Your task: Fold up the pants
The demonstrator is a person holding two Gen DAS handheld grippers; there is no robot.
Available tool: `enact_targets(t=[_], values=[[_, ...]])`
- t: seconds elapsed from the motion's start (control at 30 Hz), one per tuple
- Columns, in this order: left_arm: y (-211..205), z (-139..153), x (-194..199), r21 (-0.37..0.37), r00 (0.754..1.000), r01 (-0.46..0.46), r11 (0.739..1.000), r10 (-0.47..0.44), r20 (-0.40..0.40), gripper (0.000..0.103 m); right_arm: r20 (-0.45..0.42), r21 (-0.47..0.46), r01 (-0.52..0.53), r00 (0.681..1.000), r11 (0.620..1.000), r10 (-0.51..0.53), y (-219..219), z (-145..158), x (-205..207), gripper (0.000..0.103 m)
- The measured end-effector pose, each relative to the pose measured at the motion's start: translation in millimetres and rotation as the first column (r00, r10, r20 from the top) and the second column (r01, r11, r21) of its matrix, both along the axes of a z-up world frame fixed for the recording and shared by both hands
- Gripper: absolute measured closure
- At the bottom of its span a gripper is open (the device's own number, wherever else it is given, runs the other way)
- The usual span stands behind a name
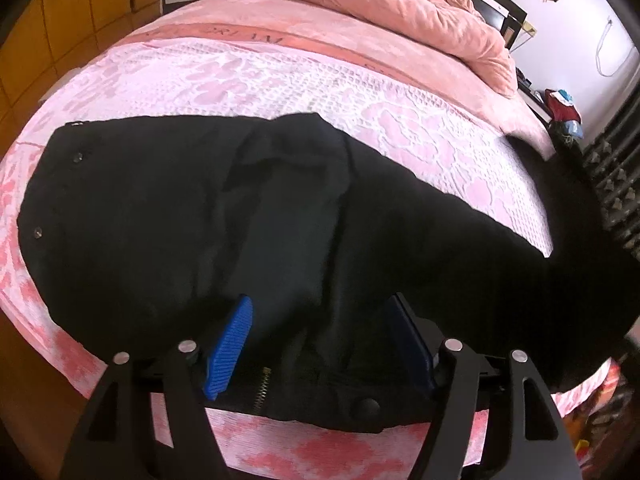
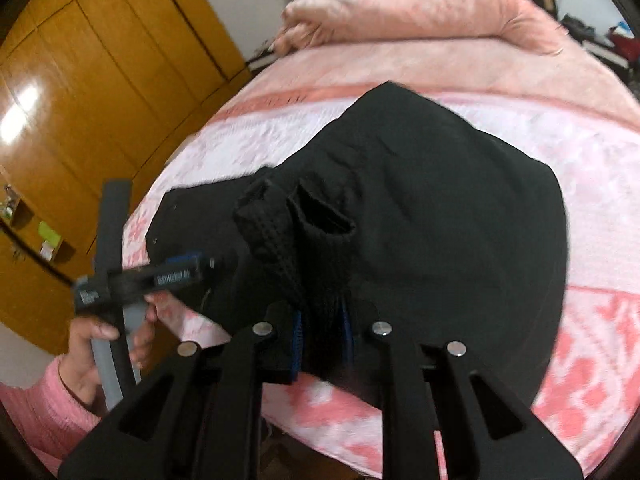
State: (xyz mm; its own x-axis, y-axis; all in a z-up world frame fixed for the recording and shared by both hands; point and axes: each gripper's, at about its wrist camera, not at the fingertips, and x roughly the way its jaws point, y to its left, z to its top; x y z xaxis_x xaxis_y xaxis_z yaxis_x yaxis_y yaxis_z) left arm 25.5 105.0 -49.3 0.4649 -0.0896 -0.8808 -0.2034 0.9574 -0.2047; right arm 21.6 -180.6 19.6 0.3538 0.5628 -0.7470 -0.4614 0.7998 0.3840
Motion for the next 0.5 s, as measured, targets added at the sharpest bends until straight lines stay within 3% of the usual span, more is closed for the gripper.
enact_targets(t=[0.2, 0.33, 0.43, 0.5], values=[[12.4, 5.6, 4.3, -0.011, 0.999, -0.029, 1.0, 0.029, 0.02, 0.032, -0.096, -0.052, -0.043, 0.995, 0.998, 0.038, 31.4, -37.4, 1.1, 0.082], [17.6, 2.9, 6.6, -0.017, 0.999, -0.04, 0.999, 0.041, 0.011, 0.032, -0.151, -0.05, -0.085, 0.986, 0.995, 0.077, 43.8, -54.9, -0.5, 0.056], [21.5, -0.2, 7.4, -0.023, 0.999, -0.05, 0.998, 0.05, 0.004, 0.032, -0.171, -0.011, -0.099, 0.981, 0.995, 0.096, 39.4, -54.2, -9.2, 0.046], [23.8, -2.3, 7.8, -0.032, 0.998, -0.058, 0.998, 0.058, 0.0, 0.032, -0.178, 0.023, -0.091, 0.98, 0.996, 0.093, 36.0, -49.4, -12.6, 0.046]])
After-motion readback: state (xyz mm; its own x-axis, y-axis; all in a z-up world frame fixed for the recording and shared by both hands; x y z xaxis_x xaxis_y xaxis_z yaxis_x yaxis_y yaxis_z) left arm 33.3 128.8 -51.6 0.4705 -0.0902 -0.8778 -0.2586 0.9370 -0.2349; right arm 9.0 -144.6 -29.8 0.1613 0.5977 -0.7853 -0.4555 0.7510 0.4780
